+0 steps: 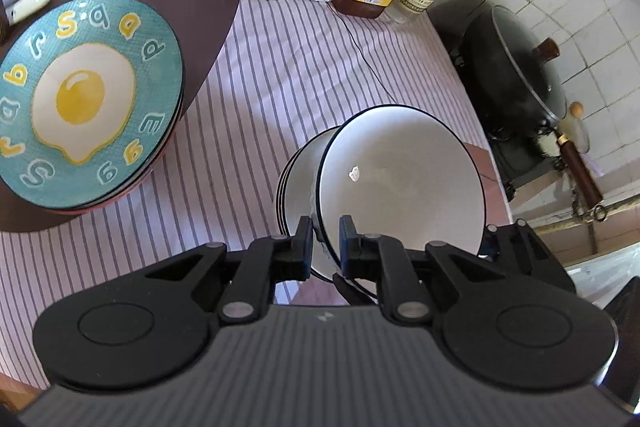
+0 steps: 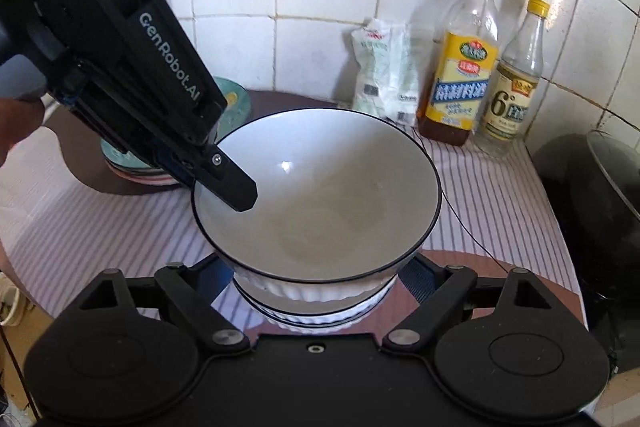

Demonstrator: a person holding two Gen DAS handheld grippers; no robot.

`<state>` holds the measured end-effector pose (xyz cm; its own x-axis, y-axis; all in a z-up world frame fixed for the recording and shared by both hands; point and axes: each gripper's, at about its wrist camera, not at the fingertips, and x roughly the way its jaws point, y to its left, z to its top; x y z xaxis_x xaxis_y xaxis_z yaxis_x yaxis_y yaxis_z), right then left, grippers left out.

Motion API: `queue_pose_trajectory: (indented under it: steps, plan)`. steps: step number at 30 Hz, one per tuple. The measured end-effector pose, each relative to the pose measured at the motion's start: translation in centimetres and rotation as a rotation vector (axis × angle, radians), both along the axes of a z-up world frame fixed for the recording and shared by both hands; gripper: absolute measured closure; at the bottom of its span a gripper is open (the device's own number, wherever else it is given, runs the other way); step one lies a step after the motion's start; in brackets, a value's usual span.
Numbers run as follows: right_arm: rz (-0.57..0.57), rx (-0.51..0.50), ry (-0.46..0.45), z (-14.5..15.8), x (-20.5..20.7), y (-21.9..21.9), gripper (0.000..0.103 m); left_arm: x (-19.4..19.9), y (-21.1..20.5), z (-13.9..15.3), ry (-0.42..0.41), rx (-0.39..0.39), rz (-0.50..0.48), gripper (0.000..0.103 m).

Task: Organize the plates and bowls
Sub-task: 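Lower the third bowl into the bowl stack and open the left gripper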

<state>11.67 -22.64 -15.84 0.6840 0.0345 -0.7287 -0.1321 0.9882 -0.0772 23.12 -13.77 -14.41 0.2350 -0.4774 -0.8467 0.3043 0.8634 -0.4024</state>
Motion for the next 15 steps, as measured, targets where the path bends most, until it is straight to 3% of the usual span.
queue_pose_trajectory:
  steps: [4,9,12,15]
  plan:
    - [0.001,-0.021,0.021,-0.5,0.3,0.1,0.012,-0.4,-1.0,-0.3,-0.036,0.067,-0.021,0.092]
    - [0.009,-0.040,0.055,-0.5,0.6,0.0,0.011,-0.2,-1.2,-0.7,-0.010,0.065,-0.005,0.091]
    - [-0.005,0.005,0.112,-0.3,1.0,-0.7,0.011,-0.1,-1.2,-1.0,-0.003,0.065,0.016,0.091]
    - [0.007,0.036,0.124,-0.1,1.0,-0.9,0.011,-0.5,-1.3,-1.0,-0.060,0.086,0.041,0.094]
